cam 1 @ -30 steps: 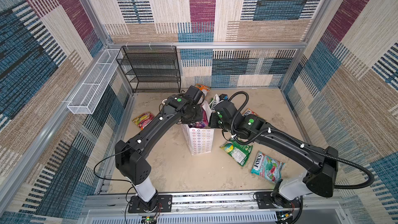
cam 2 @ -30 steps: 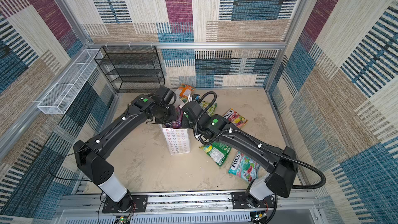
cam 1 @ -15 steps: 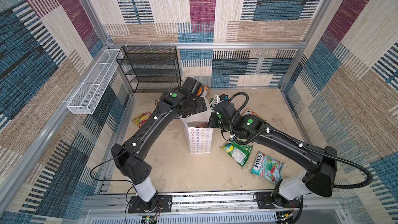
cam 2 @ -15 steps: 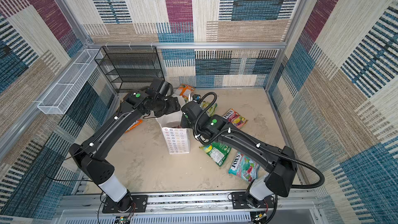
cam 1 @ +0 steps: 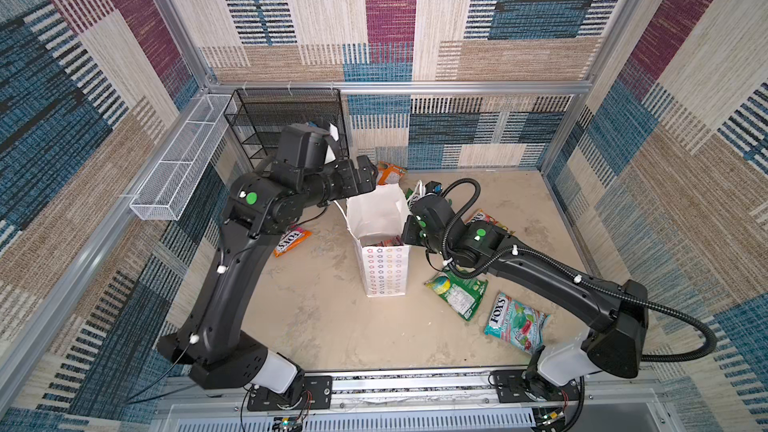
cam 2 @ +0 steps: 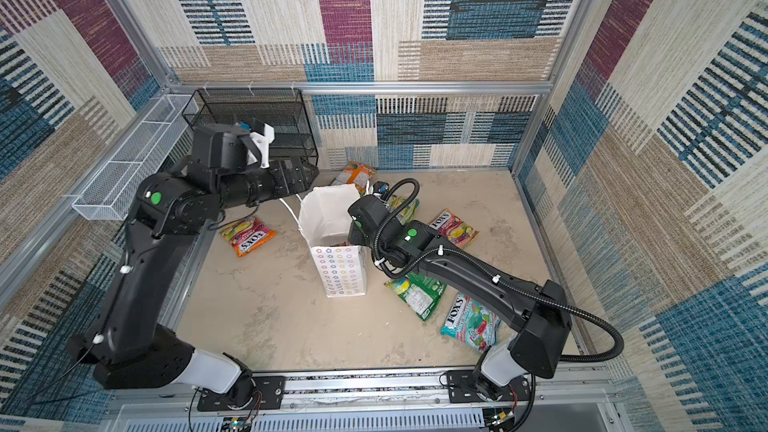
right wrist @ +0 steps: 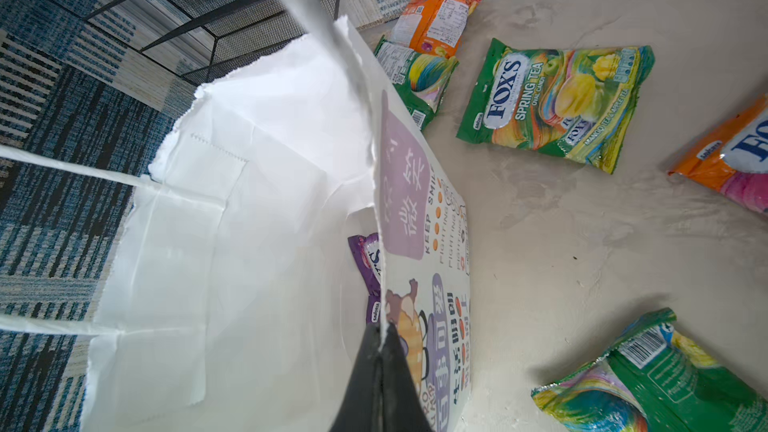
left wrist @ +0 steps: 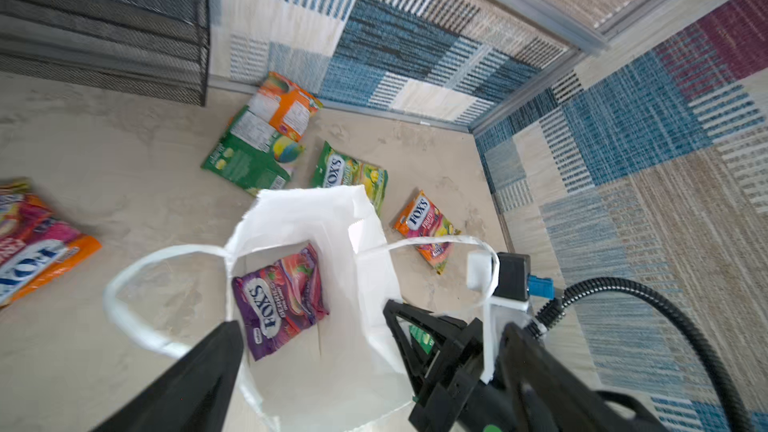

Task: Place the snacks into the paper bag
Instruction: 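Withdraw the left gripper from the bag toward the pink Fox's fruits packet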

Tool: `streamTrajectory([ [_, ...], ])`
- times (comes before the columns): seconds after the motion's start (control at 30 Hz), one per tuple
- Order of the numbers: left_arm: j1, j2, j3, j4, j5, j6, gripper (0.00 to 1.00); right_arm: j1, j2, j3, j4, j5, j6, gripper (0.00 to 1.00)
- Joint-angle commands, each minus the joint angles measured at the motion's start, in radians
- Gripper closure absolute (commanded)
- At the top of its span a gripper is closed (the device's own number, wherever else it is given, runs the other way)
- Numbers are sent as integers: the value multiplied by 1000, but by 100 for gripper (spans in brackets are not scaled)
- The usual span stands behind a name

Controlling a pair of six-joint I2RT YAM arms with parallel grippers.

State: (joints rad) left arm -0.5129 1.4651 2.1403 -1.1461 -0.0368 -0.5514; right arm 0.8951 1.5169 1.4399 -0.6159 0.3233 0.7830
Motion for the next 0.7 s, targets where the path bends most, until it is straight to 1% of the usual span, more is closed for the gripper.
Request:
streamTrajectory([
  [0.0,45,-85,-65,-48,-118,81,1,-1,9,16,-32,24,15,100],
  [0.2,211,-283,-271,-62,-158,88,1,-1,38,53,-85,38,25,100],
  [0.33,292,-321,-368,-104,-146,75,1,-1,40,52,-86,40,28,100],
  [0.4,342,-321,-420,-121,-107,52,1,-1,34,42,-75,39,27,100],
  [0.47,407,-323,-492,-108,-44,28,1,-1,27,35,-70,39,28,100],
  [0.67,609,-305,-718,58,140,-34,1,-1,18,26,-56,28,22,100],
])
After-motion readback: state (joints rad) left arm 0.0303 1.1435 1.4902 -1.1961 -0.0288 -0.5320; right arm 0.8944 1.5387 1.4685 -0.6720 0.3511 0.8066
